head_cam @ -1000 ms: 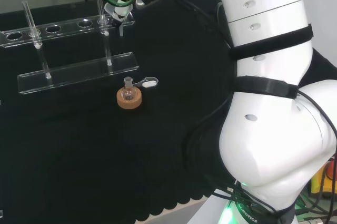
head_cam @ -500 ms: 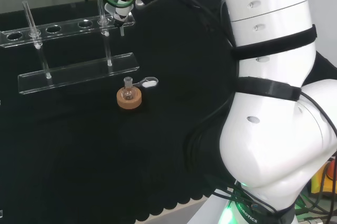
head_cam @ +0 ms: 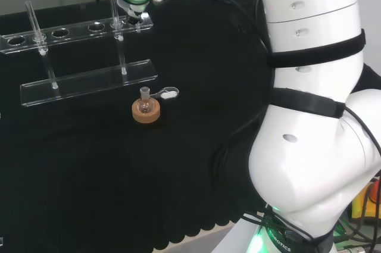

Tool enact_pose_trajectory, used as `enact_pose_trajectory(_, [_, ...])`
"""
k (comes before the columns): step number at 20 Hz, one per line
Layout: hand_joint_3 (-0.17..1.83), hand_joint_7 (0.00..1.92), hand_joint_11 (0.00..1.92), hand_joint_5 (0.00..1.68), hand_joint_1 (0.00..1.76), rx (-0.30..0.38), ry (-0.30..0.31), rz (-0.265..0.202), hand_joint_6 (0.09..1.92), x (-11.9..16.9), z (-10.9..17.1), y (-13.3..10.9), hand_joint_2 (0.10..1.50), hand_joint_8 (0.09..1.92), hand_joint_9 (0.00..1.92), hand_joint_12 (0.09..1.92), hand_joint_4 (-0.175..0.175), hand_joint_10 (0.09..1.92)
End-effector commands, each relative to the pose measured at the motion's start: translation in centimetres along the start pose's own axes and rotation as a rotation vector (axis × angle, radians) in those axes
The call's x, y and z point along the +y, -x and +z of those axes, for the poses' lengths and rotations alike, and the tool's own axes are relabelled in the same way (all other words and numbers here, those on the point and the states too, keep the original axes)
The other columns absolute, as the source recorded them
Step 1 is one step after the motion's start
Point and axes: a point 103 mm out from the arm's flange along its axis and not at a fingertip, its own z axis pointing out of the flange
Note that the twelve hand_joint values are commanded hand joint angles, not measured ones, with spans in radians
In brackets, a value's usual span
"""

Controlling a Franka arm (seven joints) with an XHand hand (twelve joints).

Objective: Pick up the funnel from the transparent funnel stand.

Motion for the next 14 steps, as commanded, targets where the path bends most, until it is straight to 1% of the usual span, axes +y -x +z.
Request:
enact_pose_trajectory(1, [0.45,0.2,0.17,0.66,0.78,-0.026,0.024,0.036,0.92,-2.6,-2.8,0.8,0.73,0.73,0.57,1.41,-0.005,0.67])
enact_pose_trajectory(7, [0.46,0.2,0.18,0.62,0.79,-0.033,0.052,0.072,0.91,-6.6,-5.2,1.5,0.72,0.74,0.68,1.41,-0.016,0.69])
enact_pose_trajectory(14, [0.47,0.2,0.18,0.6,0.79,-0.029,0.079,0.11,0.92,-11.9,-6.9,1.9,0.72,0.74,0.71,1.41,-0.02,0.68])
